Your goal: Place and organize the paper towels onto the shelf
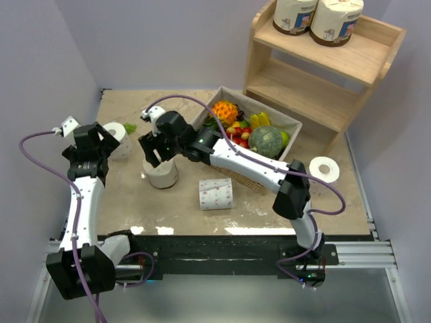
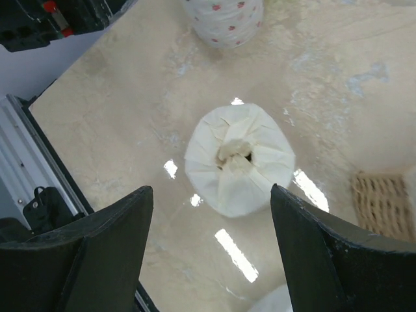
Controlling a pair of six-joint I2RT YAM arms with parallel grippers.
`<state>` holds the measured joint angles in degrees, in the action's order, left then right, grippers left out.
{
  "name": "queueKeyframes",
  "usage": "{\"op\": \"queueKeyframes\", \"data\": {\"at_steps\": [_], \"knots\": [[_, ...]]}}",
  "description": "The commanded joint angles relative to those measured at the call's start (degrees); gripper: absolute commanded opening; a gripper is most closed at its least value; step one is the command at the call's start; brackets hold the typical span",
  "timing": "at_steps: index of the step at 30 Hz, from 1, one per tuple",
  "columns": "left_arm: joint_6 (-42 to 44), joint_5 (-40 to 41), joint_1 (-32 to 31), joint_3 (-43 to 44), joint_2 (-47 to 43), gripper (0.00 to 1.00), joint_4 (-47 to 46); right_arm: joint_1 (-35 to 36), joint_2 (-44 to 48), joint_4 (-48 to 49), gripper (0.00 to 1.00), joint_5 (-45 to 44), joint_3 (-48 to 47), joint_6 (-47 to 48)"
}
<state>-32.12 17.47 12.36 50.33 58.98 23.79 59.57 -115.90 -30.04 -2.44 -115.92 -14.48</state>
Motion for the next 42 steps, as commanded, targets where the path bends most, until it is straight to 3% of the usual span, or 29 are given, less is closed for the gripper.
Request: {"op": "queueKeyframes", "data": {"at_steps": [1, 8, 16, 32, 34, 38, 42], "knots": [[-5.0, 11.8, 0.1, 1.2, 0.3, 1.00, 2.2, 1.2, -4.4, -1.3, 0.74, -1.5, -7.9, -1.3], [-8.6, 17.9, 0.0, 1.2, -1.1, 1.00, 5.5, 1.9, -9.7, 0.5, 0.69, 0.6, -9.5, -1.9], [-8.5, 17.9, 0.1, 1.2, -1.6, 1.00, 5.3, 2.5, -13.5, 1.1, 0.66, 0.2, -10.4, -1.1], [-9.0, 17.8, 0.7, 0.7, -1.0, 1.00, 5.5, 4.3, -20.1, -2.7, 0.63, -9.6, -12.2, 3.4], [-8.8, 17.7, 0.8, 0.7, -0.9, 1.00, 5.3, 4.7, -19.9, -2.7, 0.60, -10.6, -12.1, 4.5], [-8.8, 17.6, 0.7, 0.7, -0.8, 1.00, 5.3, 5.1, -18.6, -1.8, 0.44, -11.2, -11.0, 6.6], [-8.6, 17.2, 0.7, 0.6, -0.9, 1.00, 5.0, 5.3, -14.7, 1.6, 0.38, -9.3, -6.5, 8.8]]}}
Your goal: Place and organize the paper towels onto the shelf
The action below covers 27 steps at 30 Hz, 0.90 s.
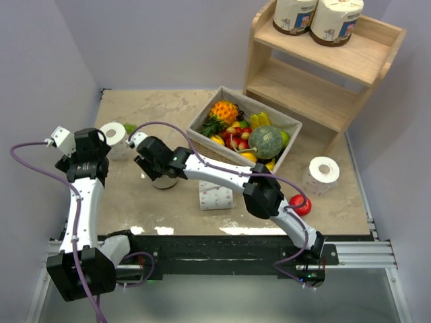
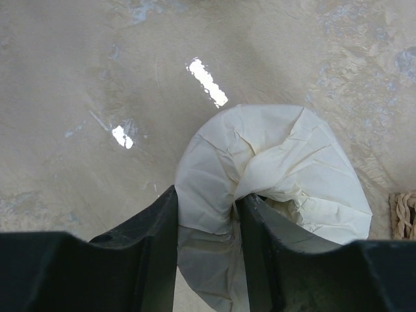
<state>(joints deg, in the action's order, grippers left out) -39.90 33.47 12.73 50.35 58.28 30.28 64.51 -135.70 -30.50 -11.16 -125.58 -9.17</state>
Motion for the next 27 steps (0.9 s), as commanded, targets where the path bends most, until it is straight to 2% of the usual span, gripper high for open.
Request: {"op": "queueKeyframes", "data": {"at_steps": [1, 7, 12, 19, 23, 27], "knots": [[-0.7, 1.2, 0.4, 0.5, -0.1, 1.00, -1.5, 0.4, 6.0, 3.6, 0.37, -0.4, 3.9, 4.5], [-0.1, 0.1, 0.4, 0.5, 0.0, 1.00, -2.1, 0.3, 13.5, 3.6, 0.37, 1.4, 6.3, 10.6], [3.9, -4.9, 0.5, 0.2, -1.1, 1.00, -5.1, 0.4, 21.5, 0.5, 0.37, 1.6, 5.6, 15.9], [11.2, -23.4, 0.3, -2.1, -2.6, 1.00, -12.7, -0.1, 29.6, -8.4, 0.38, -12.1, -0.6, 28.1], [12.3, -27.7, 0.0, -2.7, -2.5, 1.00, -14.9, -3.8, 31.7, -11.1, 0.38, -21.2, -5.9, 33.4], [12.8, -28.6, -0.7, -3.1, -3.3, 0.99, -15.6, -9.4, 33.2, -14.0, 0.38, -25.7, -11.8, 36.1]]}}
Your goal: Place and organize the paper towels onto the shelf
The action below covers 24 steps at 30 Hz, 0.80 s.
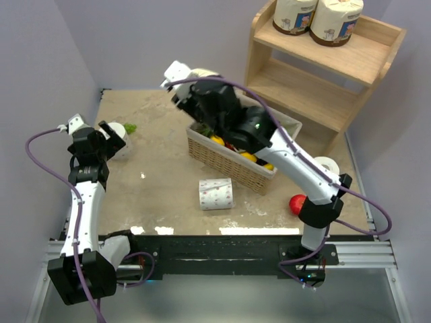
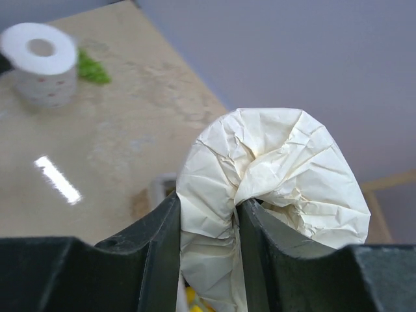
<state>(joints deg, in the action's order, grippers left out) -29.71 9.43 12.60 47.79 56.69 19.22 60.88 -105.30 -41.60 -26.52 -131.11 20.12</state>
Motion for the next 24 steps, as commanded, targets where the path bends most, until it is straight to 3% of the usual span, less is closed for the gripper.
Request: {"op": "queueKeyframes", "data": {"at_steps": [1, 11, 24], "knots": [[2.6, -4.9, -0.8, -0.6, -1.8, 0.99, -4.6, -7.0, 3.6, -2.3, 0.39, -10.9, -6.5, 7.3], [2.5, -7.1, -1.0, -0.9, -1.9, 0.99, -5.5, -21.7, 7.9, 2.3, 0.39, -17.7, -8.6, 13.4], [2.6, -7.1, -1.2, -0.9, -2.2, 0.99, -5.6, -31.8, 11.0, 10.0, 0.39, -13.3, -6.7, 15.0]]}}
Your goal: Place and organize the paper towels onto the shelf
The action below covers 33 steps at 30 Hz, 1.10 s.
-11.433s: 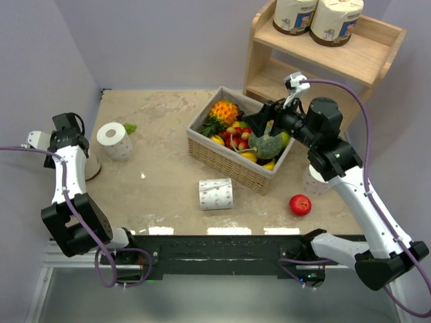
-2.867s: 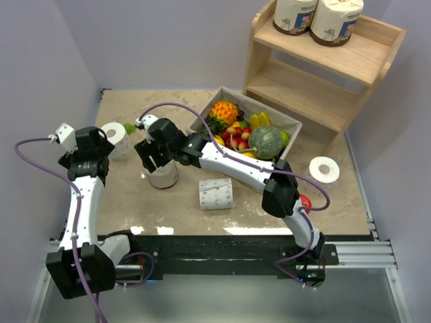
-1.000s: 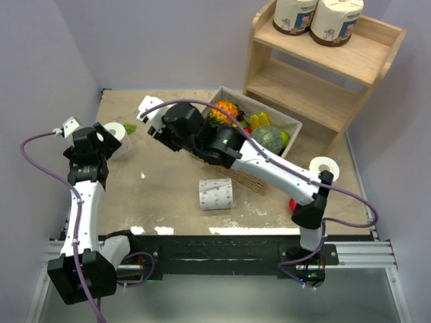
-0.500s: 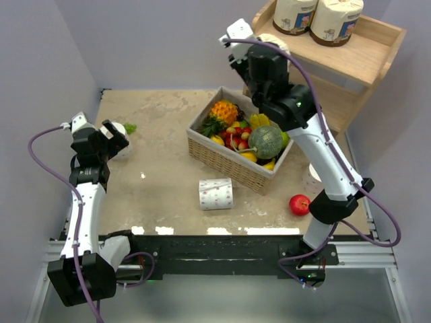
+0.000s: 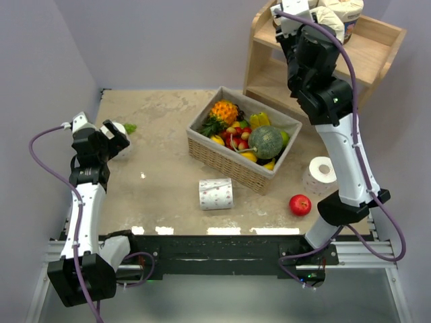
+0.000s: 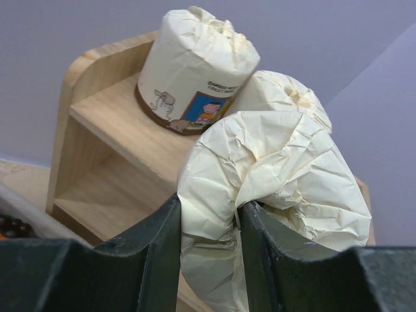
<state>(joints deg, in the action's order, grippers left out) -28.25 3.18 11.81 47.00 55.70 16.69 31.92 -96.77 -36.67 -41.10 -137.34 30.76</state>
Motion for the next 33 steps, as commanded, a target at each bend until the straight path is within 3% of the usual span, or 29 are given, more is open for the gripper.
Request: {"op": "queueKeyframes", "data": {"at_steps": [1, 13, 33], "knots": [[1.1, -0.7, -0.4, -0.2, -1.2, 0.99, -3.0, -4.0, 2.4, 5.0, 0.39, 1.5, -0.5, 4.3], [1.0, -0.5, -0.4, -0.3, -1.4, 0.99, -3.2, -13.7, -0.3, 4.7, 0.39, 4.5, -1.0, 2.1], [1.0, -0.2, -0.4, -0.3, -1.6, 0.99, -3.1, -18.8, -1.8, 5.2, 0.42, 5.4, -0.2, 1.3]]}}
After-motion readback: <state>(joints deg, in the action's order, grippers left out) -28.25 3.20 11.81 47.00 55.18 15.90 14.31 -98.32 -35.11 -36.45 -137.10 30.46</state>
